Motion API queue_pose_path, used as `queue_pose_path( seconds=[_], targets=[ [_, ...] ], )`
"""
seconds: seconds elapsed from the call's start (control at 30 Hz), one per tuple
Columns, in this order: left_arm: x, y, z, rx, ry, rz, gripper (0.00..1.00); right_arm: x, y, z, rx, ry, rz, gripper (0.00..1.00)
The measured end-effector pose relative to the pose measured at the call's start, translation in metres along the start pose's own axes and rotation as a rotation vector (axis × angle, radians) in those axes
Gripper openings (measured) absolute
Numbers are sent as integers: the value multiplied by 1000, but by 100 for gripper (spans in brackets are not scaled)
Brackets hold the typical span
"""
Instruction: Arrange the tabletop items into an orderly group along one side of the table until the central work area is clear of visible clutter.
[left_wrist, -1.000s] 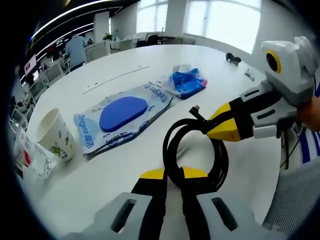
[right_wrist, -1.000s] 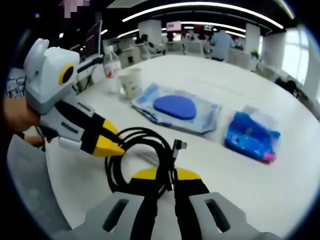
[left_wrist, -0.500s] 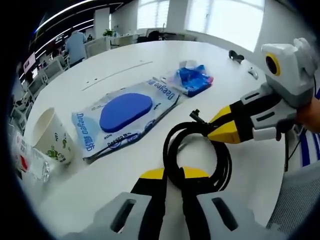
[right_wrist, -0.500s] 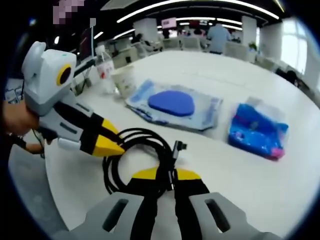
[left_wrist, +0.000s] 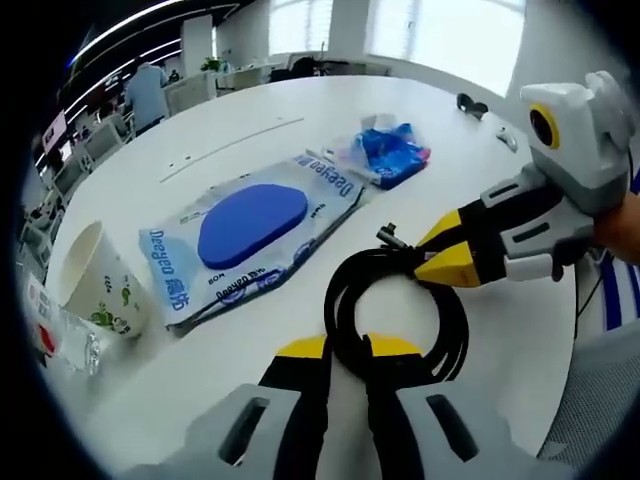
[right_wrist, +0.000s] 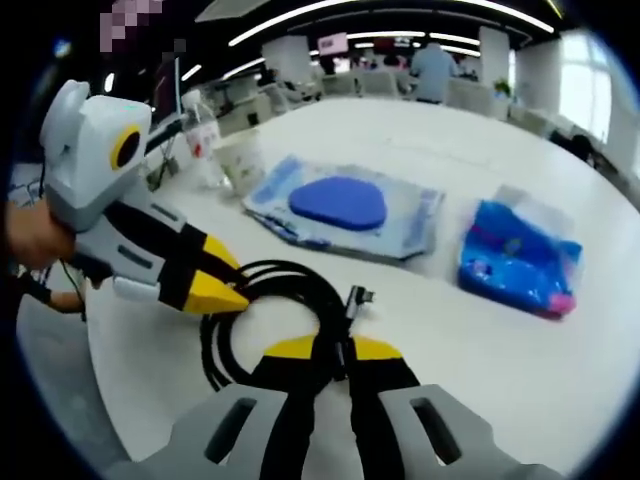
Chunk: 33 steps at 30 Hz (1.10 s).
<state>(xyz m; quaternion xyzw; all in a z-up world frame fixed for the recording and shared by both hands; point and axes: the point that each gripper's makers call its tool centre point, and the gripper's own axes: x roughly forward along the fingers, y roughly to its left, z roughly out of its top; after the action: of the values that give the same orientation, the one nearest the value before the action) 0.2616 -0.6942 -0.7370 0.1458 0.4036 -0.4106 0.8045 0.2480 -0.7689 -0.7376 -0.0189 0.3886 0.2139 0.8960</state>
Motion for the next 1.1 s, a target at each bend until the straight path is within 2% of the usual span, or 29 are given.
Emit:
queue_pose_path(
  seconds=[0.1,0.47,0.57,0.67,1.03,1.1],
  targets=[
    [1,-1,-1,-17,1,-7,13,0,0,0,3,1,0,8],
    [-1,-5,-5,3,4,-3,15,-4,2,-2,-5,-9,-3,10],
    [-3,-3,-2,10,-9,13,22,-8,-2,4,-7,-49,-22,17],
    [-6,1,-1,14,-19,30,31,-10,-4,7,-10,-64,-32,25],
    [-21,5,2,8,-48,46,31,-28,-12,11,-17,-107,-49,33],
    [-24,5,2,10,-53,48,32,-30,-12,11,-21,-111,-52,37]
  ],
)
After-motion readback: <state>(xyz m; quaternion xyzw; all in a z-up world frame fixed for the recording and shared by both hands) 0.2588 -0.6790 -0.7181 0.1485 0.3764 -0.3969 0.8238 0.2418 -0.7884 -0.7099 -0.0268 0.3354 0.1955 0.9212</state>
